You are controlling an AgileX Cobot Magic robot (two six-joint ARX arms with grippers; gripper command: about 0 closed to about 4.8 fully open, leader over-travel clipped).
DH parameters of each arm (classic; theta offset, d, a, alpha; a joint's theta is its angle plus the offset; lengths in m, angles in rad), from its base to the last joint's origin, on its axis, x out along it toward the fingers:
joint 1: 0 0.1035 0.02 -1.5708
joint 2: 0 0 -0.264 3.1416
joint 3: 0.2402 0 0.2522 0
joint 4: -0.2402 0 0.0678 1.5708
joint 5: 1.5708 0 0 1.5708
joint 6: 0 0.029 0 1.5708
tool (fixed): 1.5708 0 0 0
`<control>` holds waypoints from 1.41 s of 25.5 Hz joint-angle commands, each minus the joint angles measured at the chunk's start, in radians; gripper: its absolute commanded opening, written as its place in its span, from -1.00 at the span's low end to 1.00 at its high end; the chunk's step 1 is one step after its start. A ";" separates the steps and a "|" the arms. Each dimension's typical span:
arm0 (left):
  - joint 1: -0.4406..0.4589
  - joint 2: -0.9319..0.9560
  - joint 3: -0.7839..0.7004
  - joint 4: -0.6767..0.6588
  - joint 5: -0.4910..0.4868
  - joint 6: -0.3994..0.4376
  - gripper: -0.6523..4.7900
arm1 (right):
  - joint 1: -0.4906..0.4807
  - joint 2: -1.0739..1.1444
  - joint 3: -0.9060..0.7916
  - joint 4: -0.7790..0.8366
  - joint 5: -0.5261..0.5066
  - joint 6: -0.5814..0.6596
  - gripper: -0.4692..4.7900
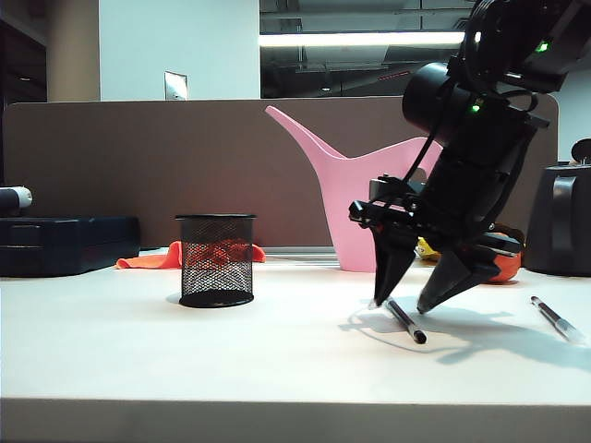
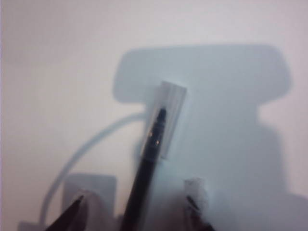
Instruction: Pick up a few water-based pens and put them in the pen basket.
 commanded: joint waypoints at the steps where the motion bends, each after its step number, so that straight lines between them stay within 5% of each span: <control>1: -0.001 0.000 0.002 0.010 0.006 0.001 -0.78 | 0.013 0.034 -0.005 -0.033 0.000 -0.002 -0.36; 7: -0.001 0.000 0.002 0.010 0.006 0.001 -0.78 | 0.026 0.068 -0.005 -0.059 0.003 -0.002 -0.86; 18: -0.001 0.000 0.002 0.009 0.006 0.001 -0.78 | 0.028 -0.010 0.101 0.001 -0.073 -0.032 -0.86; 27: -0.002 0.001 0.002 0.009 0.006 0.001 -0.78 | 0.037 -0.055 0.144 0.379 -0.269 -0.024 -0.86; 36: 0.000 0.001 0.002 0.009 0.006 0.001 -0.78 | 0.077 0.021 0.146 0.829 -0.306 -0.024 -0.86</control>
